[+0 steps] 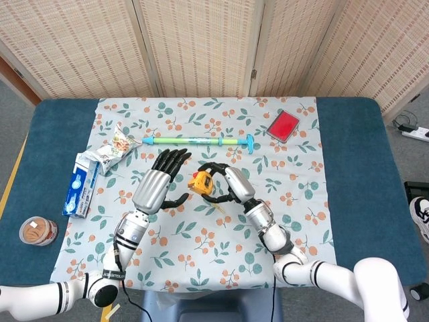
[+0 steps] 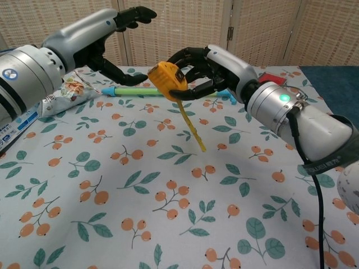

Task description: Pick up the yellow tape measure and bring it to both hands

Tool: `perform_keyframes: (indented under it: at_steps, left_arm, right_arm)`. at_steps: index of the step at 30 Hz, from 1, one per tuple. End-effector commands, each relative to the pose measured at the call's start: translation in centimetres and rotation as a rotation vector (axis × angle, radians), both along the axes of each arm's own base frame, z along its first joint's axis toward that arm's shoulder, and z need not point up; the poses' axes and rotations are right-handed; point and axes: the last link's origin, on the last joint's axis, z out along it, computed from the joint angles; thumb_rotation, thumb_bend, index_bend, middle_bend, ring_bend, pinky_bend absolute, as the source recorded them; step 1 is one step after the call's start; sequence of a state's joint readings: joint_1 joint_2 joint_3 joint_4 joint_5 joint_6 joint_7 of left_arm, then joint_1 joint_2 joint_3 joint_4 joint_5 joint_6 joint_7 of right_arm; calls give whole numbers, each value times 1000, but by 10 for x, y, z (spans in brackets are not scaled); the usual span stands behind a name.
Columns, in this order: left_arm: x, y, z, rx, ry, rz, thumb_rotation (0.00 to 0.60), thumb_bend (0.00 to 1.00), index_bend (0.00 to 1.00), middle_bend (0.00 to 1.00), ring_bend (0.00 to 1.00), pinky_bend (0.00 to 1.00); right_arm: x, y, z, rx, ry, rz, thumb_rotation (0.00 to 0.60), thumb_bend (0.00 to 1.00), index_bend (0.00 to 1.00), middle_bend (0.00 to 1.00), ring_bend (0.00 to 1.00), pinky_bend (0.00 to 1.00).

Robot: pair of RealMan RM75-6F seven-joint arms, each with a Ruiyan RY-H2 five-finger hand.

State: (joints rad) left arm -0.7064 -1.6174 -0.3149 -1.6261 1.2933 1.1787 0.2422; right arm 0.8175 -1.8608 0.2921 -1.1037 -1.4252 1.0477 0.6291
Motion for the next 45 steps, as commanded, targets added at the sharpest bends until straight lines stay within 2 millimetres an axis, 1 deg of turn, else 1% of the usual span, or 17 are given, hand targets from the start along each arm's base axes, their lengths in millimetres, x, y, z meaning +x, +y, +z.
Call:
perform_keyframes:
  at_steps: [1, 15, 26, 36, 40, 45]
  left_arm:
    - [2, 0, -2, -2, 0, 0, 600, 352, 76, 83, 70, 0]
    - [8, 1, -9, -2, 6, -2, 600, 352, 82, 83, 69, 0]
    - [0, 6, -5, 23, 3, 31, 600, 355, 109, 82, 77, 0]
    - [-3, 7, 0, 53, -26, 41, 600, 491, 195, 98, 99, 0]
    - [-5, 8, 0, 53, -26, 46, 600, 561, 255, 106, 101, 0]
    - [-7, 8, -1, 37, -21, 50, 600, 602, 344, 120, 102, 0]
  right_arm:
    - [1, 1, -1, 1, 4, 5, 600, 472, 501, 468, 408, 268]
    - [2, 4, -3, 13, 19, 19, 600, 472, 501, 466, 407, 268]
    - [-1, 5, 0, 12, 25, 18, 600, 472, 501, 466, 406, 269]
    - [-2, 7, 0, 13, 32, 19, 600, 472, 501, 466, 408, 268]
    - [-3, 7, 0, 14, 34, 17, 600, 472, 501, 466, 408, 269]
    - [-3, 6, -1, 14, 38, 16, 600, 472, 501, 466, 408, 269]
